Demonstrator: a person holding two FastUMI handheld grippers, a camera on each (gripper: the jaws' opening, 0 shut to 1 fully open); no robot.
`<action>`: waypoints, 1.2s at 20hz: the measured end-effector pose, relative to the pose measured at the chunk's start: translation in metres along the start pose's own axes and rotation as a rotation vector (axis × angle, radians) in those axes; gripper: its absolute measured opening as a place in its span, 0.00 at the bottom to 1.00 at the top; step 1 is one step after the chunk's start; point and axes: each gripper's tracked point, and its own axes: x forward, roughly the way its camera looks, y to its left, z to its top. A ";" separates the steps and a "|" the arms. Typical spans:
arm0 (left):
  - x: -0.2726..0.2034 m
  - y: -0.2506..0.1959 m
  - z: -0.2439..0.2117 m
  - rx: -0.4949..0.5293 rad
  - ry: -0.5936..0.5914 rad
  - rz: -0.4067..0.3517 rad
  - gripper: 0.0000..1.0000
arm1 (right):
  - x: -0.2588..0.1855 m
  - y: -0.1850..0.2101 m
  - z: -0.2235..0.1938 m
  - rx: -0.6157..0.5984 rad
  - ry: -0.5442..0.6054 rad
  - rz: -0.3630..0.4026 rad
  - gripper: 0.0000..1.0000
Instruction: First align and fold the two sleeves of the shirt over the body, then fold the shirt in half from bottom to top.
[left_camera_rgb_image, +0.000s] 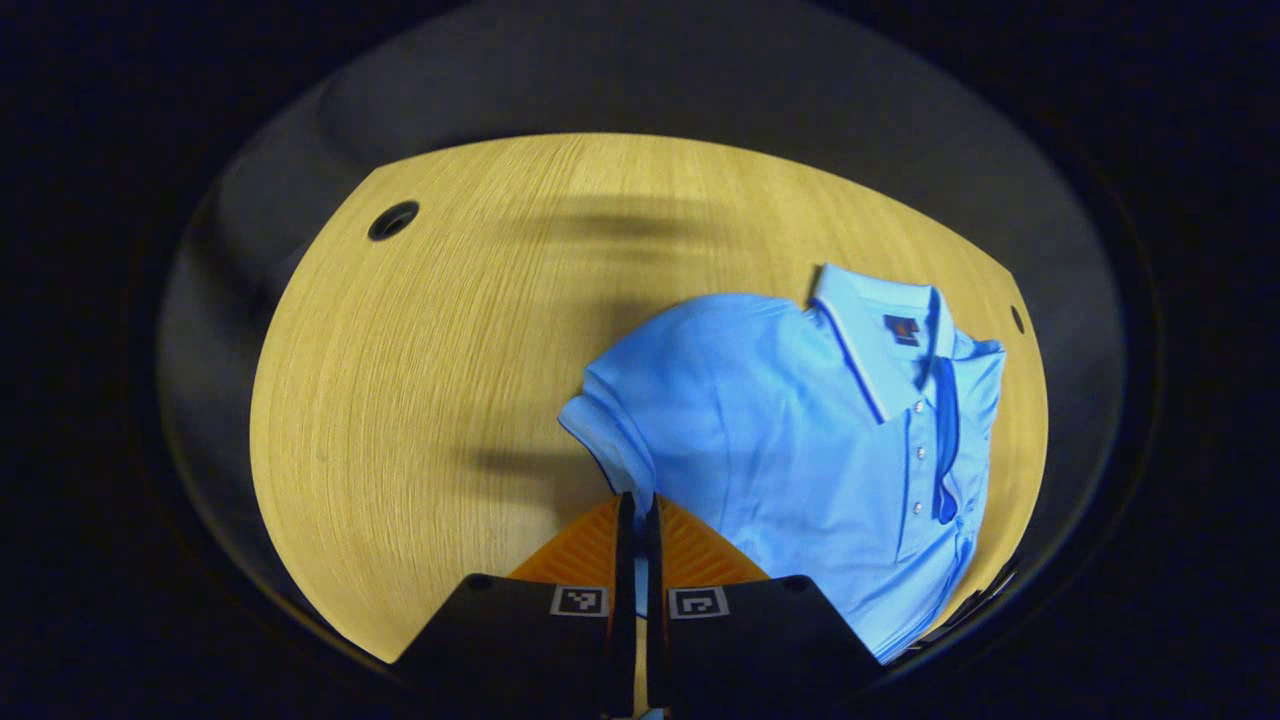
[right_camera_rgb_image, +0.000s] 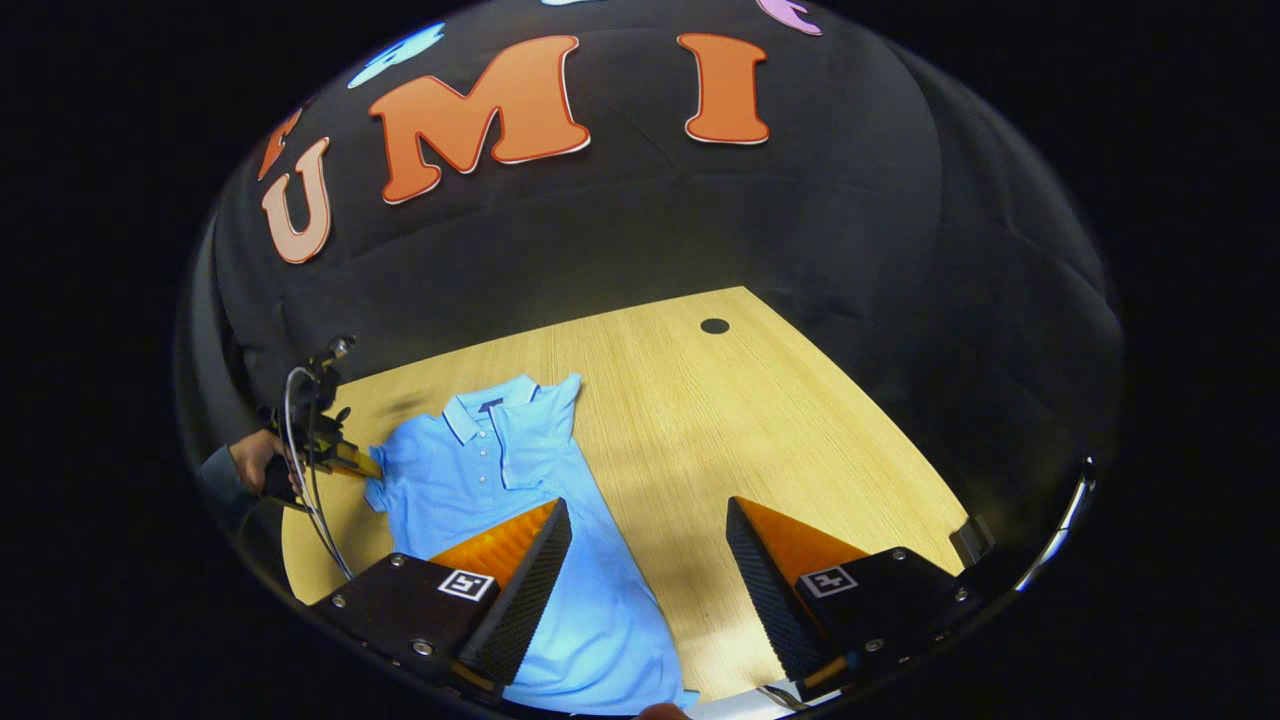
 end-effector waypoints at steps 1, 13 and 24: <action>-0.006 -0.007 0.010 0.026 -0.032 -0.006 0.08 | -0.001 -0.002 -0.005 0.011 0.009 -0.003 0.95; -0.035 -0.162 0.045 0.236 -0.120 -0.214 0.08 | -0.023 -0.026 -0.021 0.065 0.007 -0.070 0.95; -0.021 -0.204 0.005 0.247 -0.020 -0.302 0.71 | -0.048 -0.027 -0.055 0.075 0.049 -0.100 0.96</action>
